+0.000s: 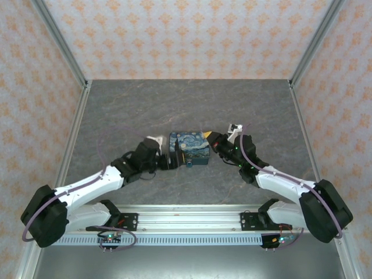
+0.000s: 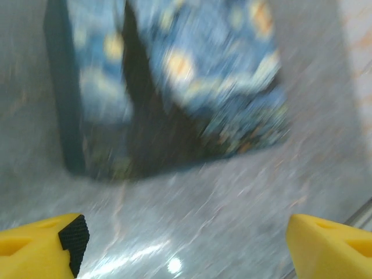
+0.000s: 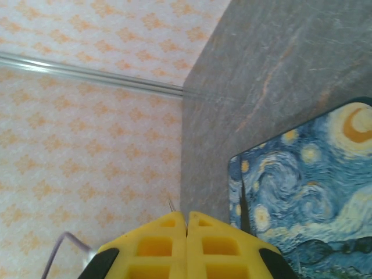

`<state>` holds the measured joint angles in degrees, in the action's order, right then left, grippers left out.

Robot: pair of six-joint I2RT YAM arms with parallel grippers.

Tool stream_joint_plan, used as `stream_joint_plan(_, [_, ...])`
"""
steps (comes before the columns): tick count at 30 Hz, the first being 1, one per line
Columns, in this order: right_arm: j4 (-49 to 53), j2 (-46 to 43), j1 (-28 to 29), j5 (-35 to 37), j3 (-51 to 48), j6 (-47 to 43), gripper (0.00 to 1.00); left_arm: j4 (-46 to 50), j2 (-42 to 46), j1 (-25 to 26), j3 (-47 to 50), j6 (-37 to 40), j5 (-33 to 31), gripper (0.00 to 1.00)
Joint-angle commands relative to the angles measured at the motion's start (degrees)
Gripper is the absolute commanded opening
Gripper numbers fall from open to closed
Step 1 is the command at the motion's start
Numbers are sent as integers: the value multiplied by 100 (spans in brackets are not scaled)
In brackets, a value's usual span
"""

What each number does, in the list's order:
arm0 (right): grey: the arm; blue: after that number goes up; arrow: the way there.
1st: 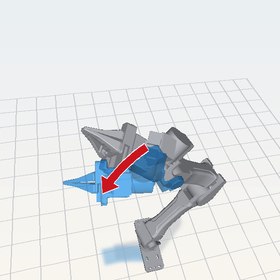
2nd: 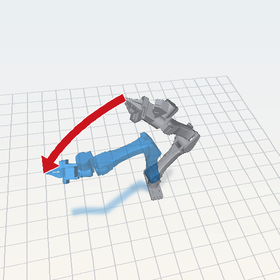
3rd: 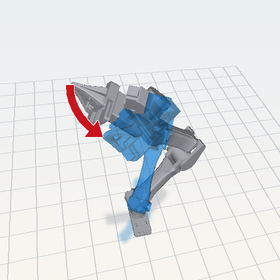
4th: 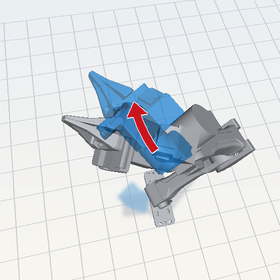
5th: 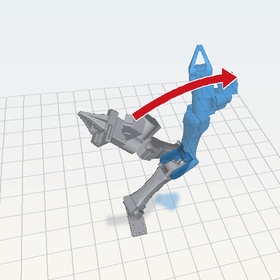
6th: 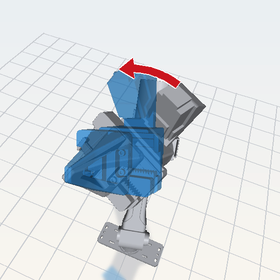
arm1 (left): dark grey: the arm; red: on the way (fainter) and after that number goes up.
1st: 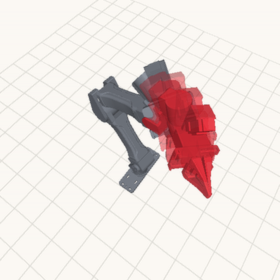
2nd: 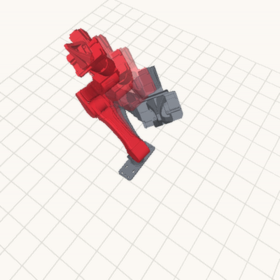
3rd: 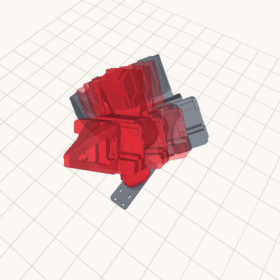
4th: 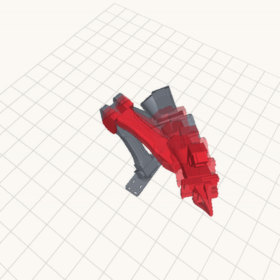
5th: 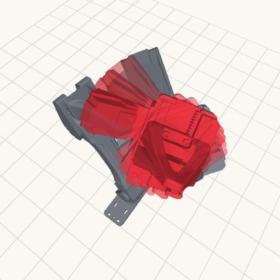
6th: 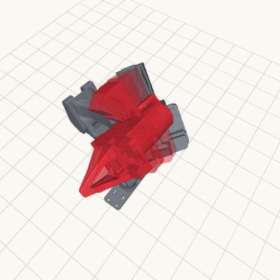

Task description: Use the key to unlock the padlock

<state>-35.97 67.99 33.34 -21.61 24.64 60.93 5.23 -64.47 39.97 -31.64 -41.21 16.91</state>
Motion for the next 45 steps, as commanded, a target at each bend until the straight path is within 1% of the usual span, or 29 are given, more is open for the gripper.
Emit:
stream_joint_plan(1, [-95, 336, 13, 163, 152, 223, 0, -259, -200, 283, 305, 280, -459, 83])
stream_joint_plan(5, [-181, 682, 117, 200, 357, 356, 0, -862, -676, 496, 322, 386, -596, 76])
stream_joint_plan(10, [-241, 1011, 247, 289, 537, 392, 0, -1538, -1365, 639, 117, 627, -740, 72])
stream_joint_plan(17, [-290, 1378, 243, 383, 622, 394, 0, -2294, -2008, 653, 40, 915, -961, 70])
stream_joint_plan(22, [-377, 1737, 217, 329, 814, 374, 0, -2605, -2464, 657, -95, 1027, -1040, 69])
stream_joint_plan(23, [-392, 1810, 200, 316, 856, 374, 0, -2668, -2565, 659, -128, 1178, -1048, 69])
stream_joint_plan(31, [-628, 2281, 1, 167, 981, 479, 0, -3064, -3199, 654, -367, 1314, -1154, 67])
stream_joint_plan(37, [-801, 2446, -86, 104, 955, 549, 0, -3296, -3600, 653, -653, 1370, -996, 64])
stream_joint_plan(41, [-841, 2495, -125, 89, 939, 560, 0, -3386, -3705, 653, -806, 1358, -715, 60])
stream_joint_plan(45, [-894, 2529, -169, 81, 911, 571, 0, -3556, -3680, 641, -860, 1170, -356, 57])
